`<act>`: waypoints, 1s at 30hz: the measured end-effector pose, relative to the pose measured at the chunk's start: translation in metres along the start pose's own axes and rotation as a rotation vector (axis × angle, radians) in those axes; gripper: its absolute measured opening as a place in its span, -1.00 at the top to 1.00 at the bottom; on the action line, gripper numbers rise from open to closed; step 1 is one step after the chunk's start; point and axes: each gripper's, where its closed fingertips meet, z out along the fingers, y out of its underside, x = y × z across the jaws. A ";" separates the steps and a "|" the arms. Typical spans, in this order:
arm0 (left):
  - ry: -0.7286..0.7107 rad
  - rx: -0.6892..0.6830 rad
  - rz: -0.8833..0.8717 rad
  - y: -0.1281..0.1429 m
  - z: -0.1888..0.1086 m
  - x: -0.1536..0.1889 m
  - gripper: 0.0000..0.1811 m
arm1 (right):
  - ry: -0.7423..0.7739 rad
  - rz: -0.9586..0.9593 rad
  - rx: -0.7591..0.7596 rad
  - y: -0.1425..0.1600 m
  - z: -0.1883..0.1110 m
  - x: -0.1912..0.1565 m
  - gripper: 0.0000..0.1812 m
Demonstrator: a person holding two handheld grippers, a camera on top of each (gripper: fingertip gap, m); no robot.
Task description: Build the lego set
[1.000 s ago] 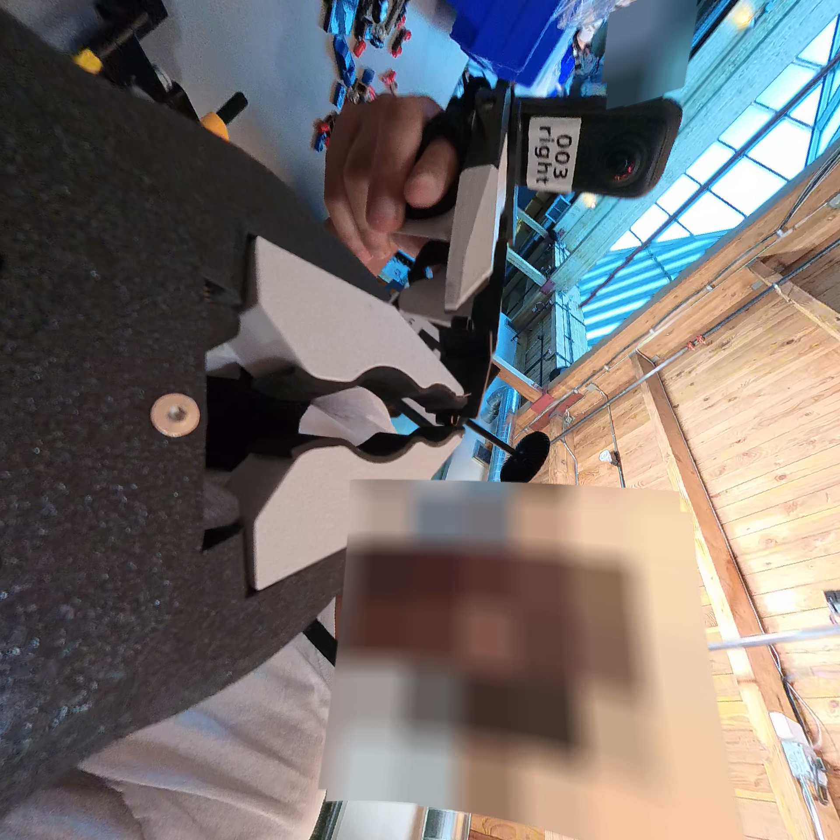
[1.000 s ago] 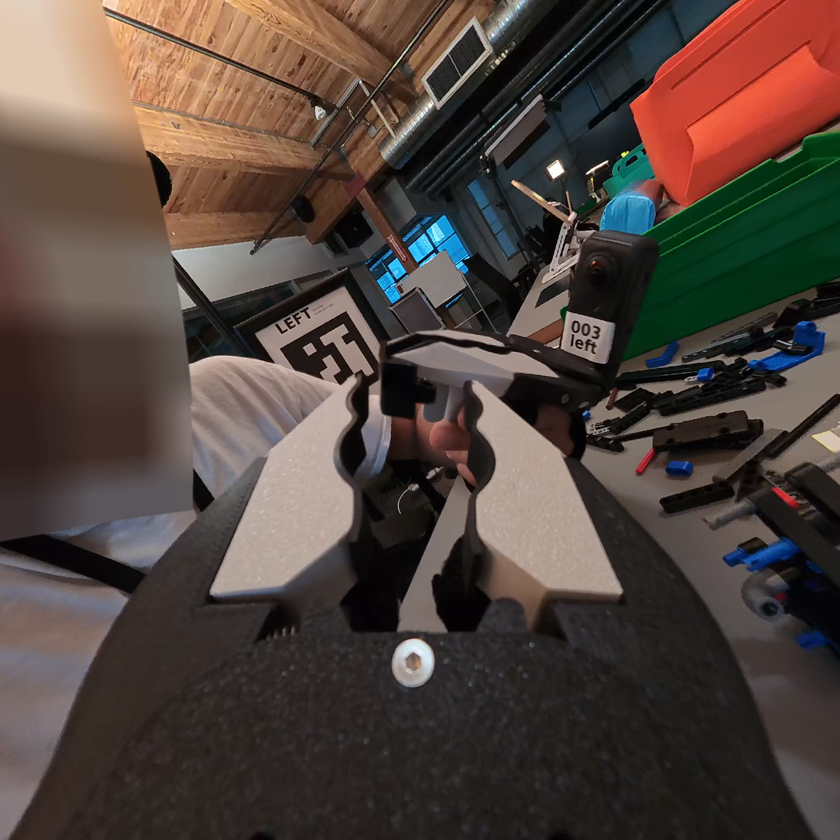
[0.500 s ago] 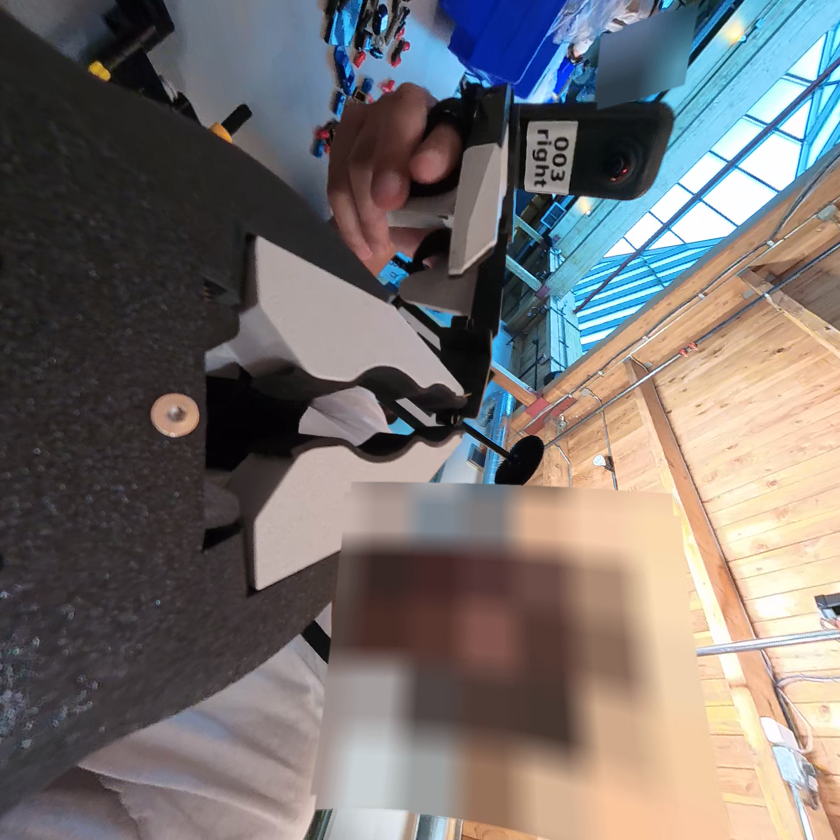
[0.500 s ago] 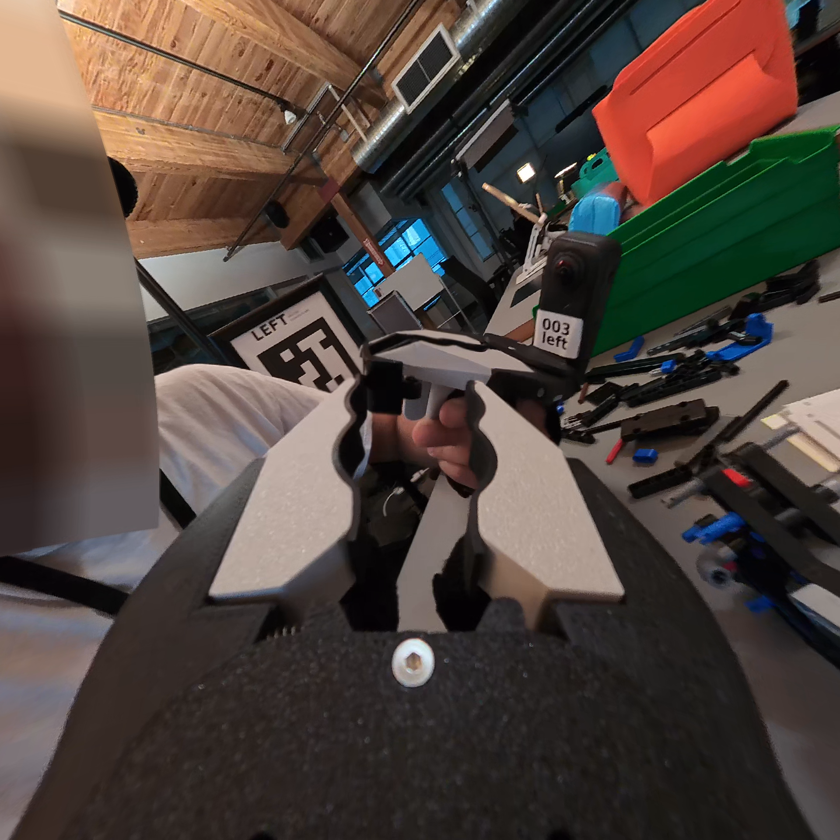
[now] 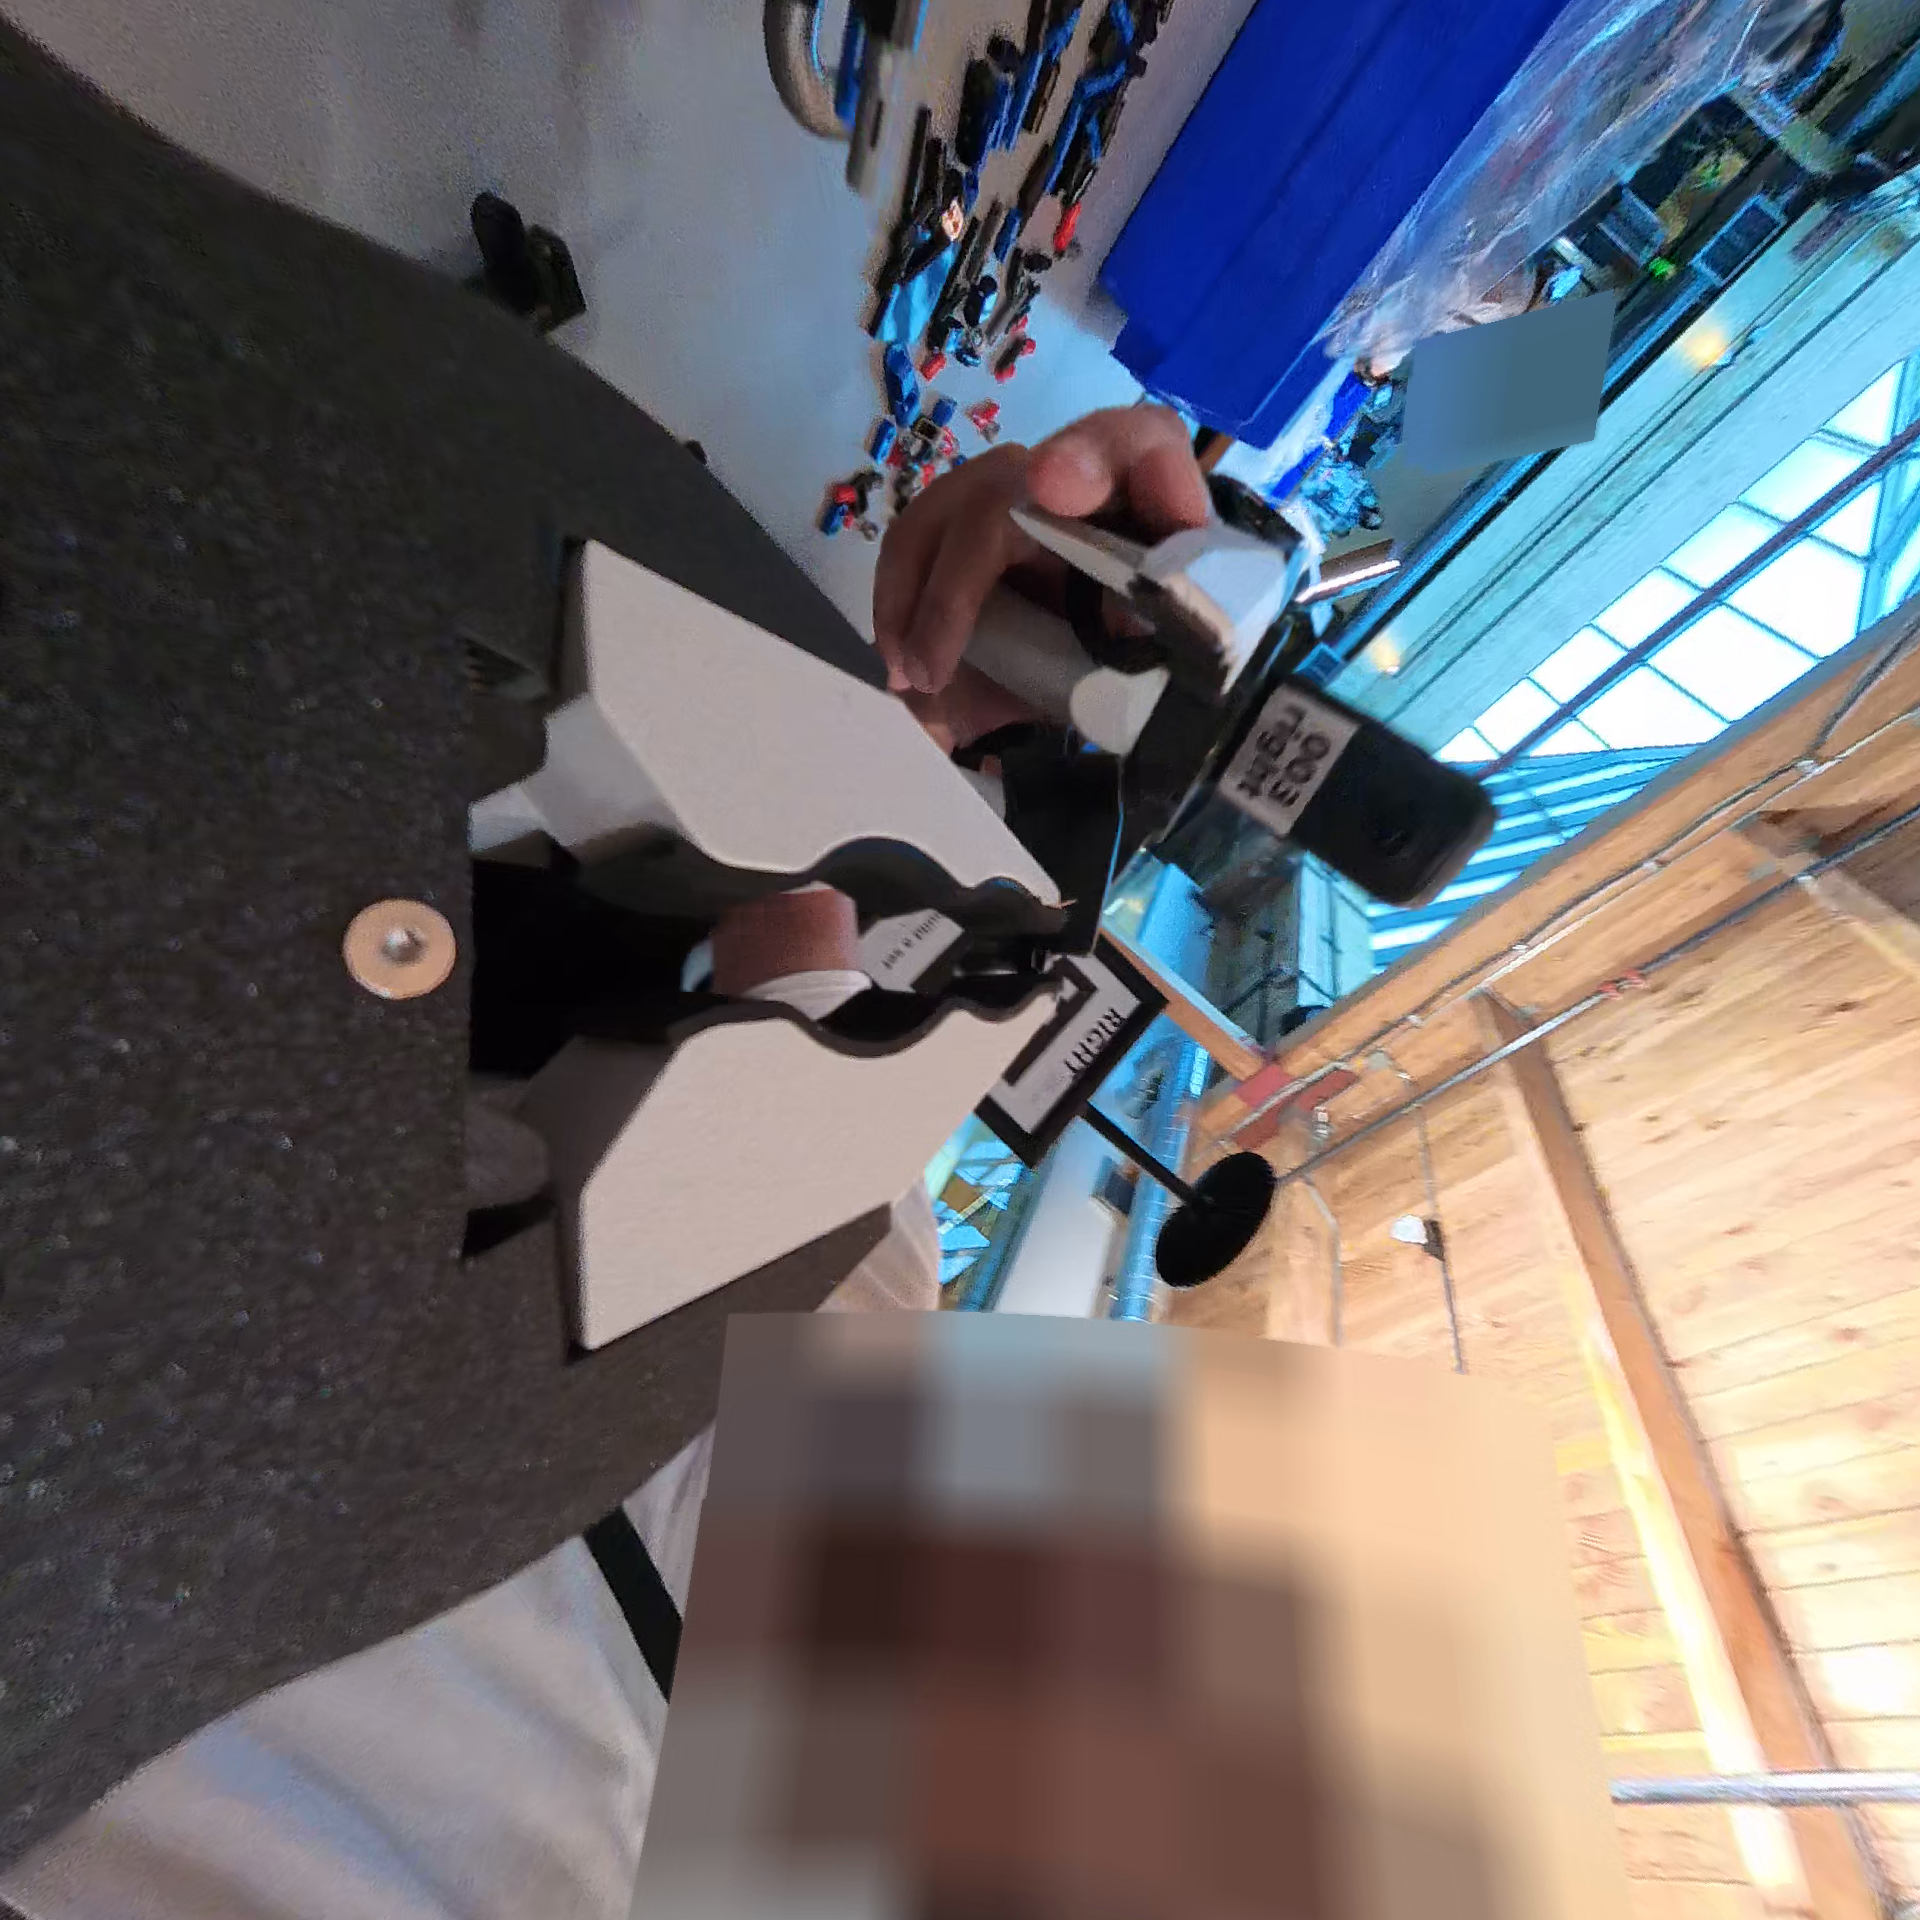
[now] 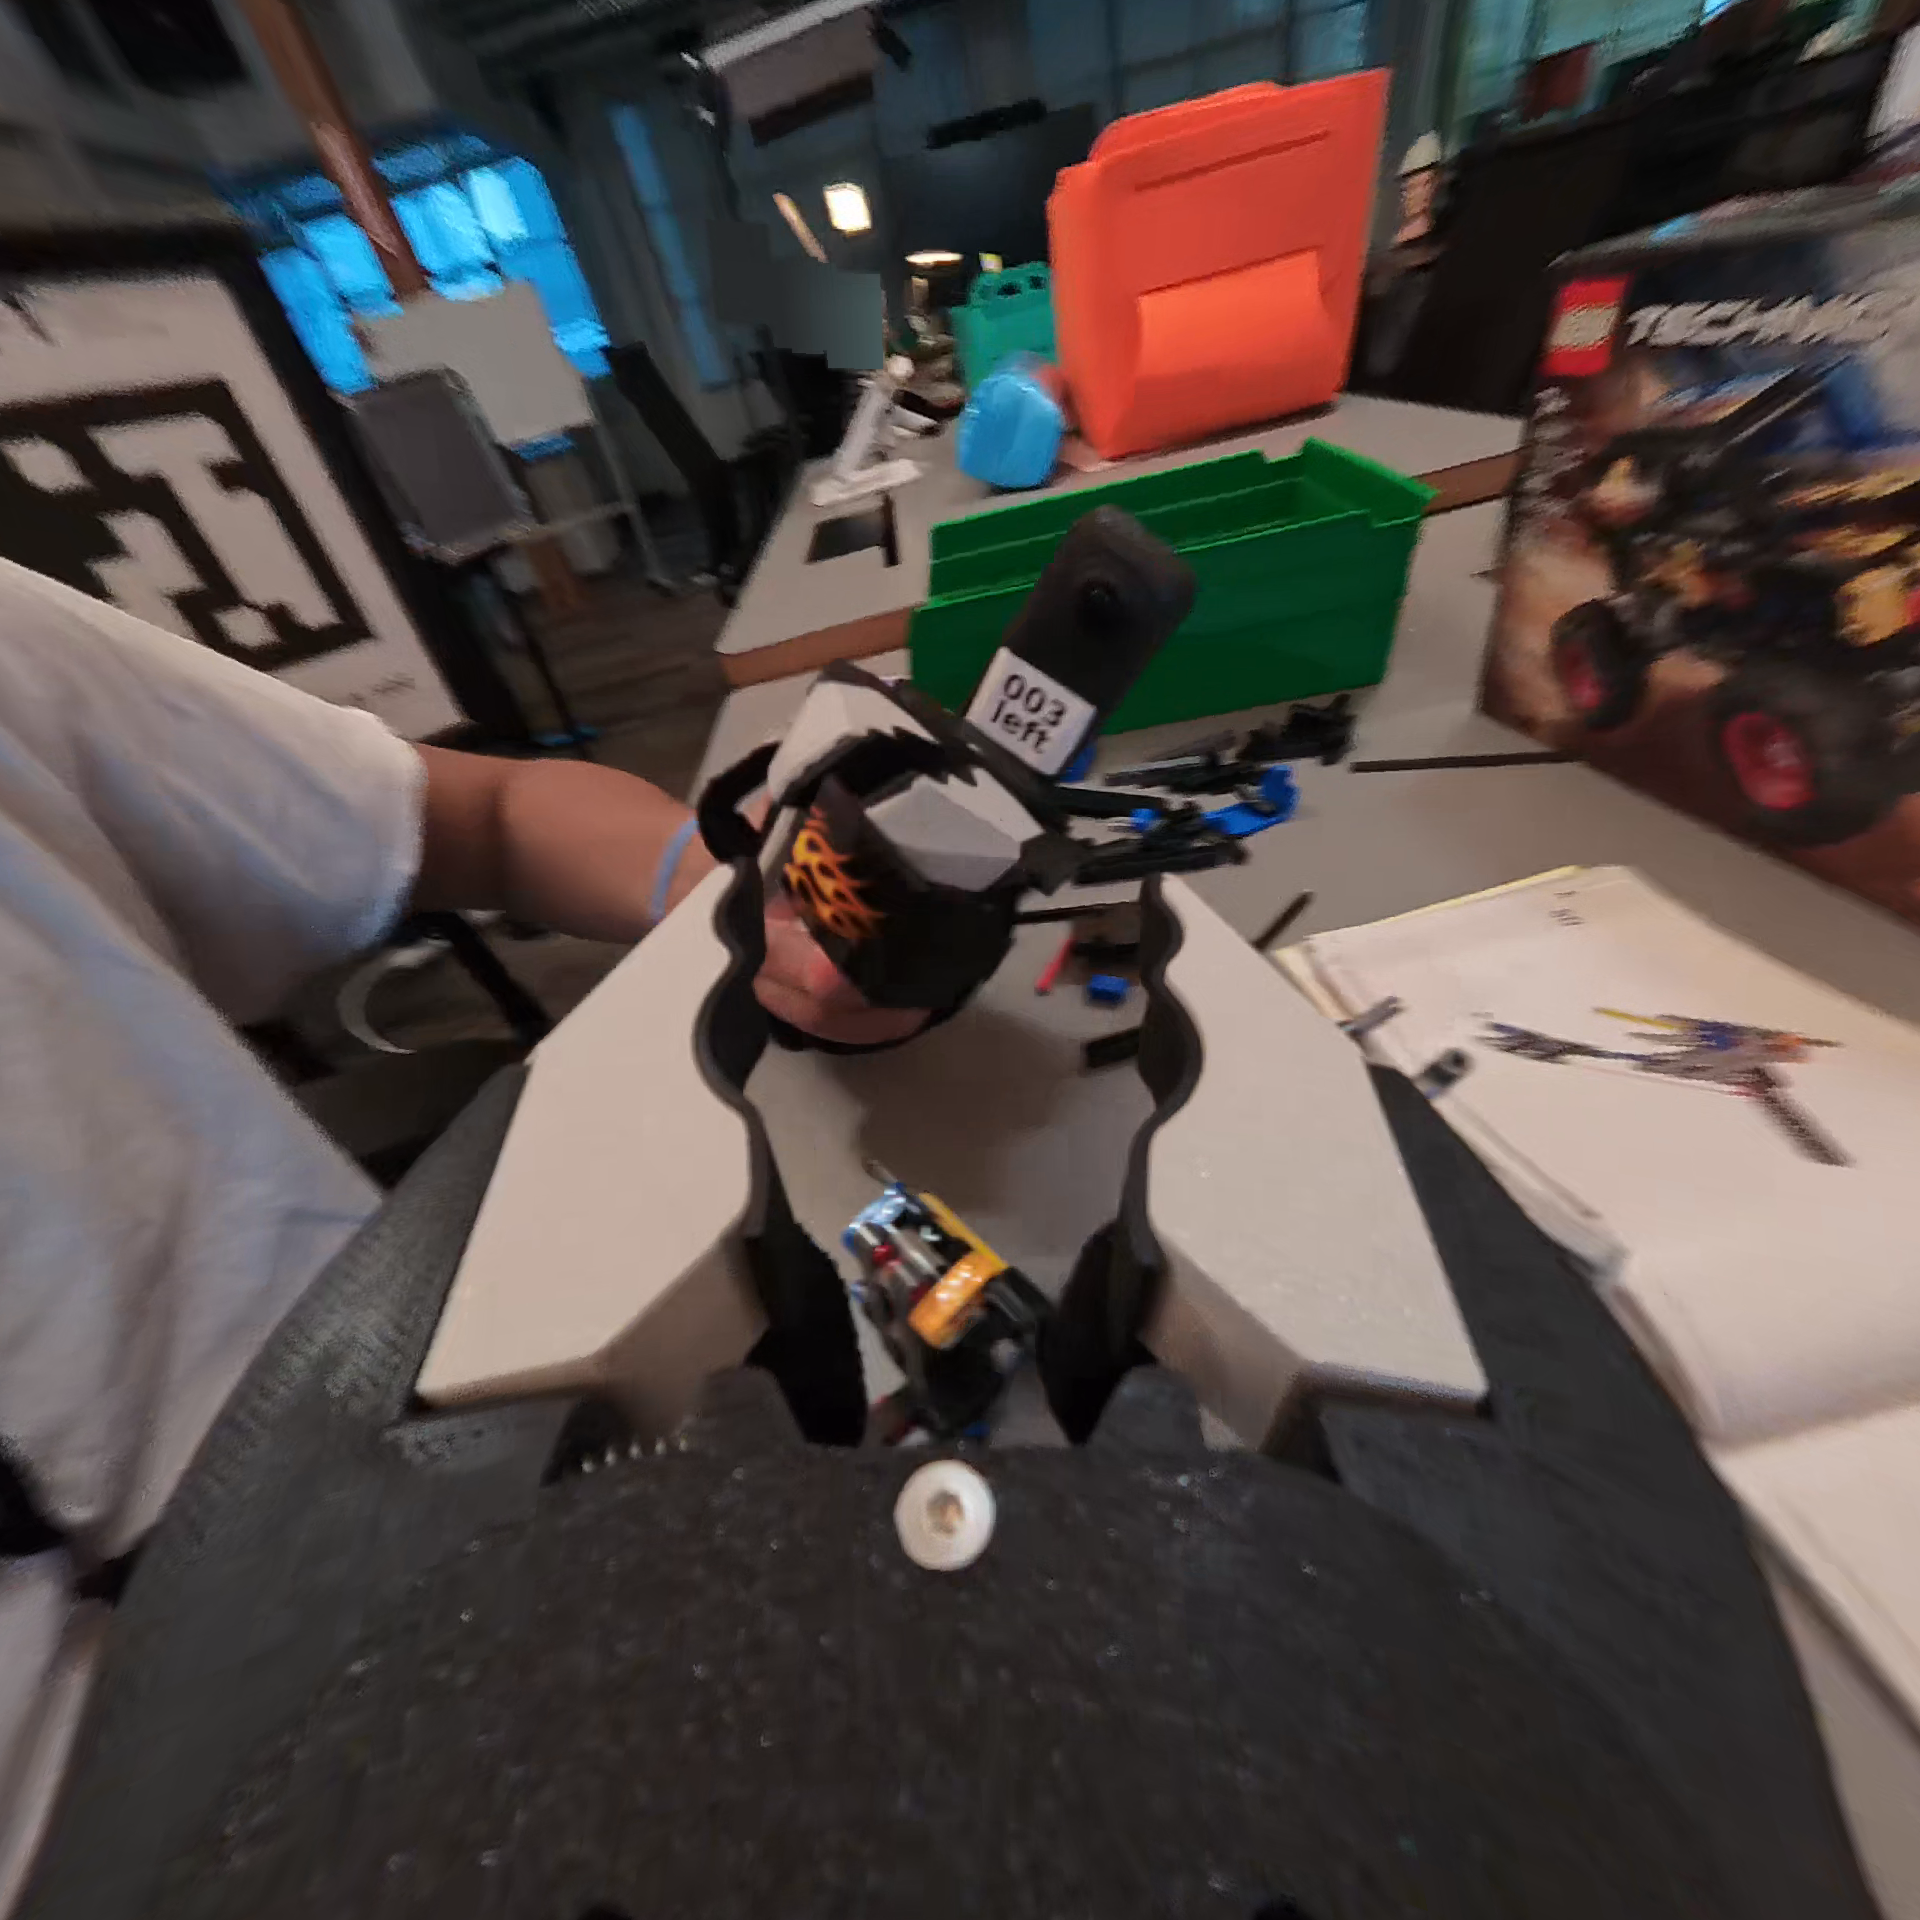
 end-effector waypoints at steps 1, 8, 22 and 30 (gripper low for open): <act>0.003 -0.019 0.016 0.003 0.003 0.002 0.94 | -0.046 0.036 0.003 0.001 0.000 -0.004 0.21; 0.045 -0.061 0.055 0.009 0.006 0.015 0.94 | -0.117 0.049 -0.007 0.003 -0.002 -0.012 0.22; 0.101 -0.033 0.063 0.000 0.001 0.027 0.94 | -0.234 0.191 0.104 -0.014 -0.017 -0.016 0.26; 0.145 -0.048 0.032 0.009 0.006 0.030 0.94 | -0.305 0.279 0.104 -0.005 -0.006 -0.019 0.23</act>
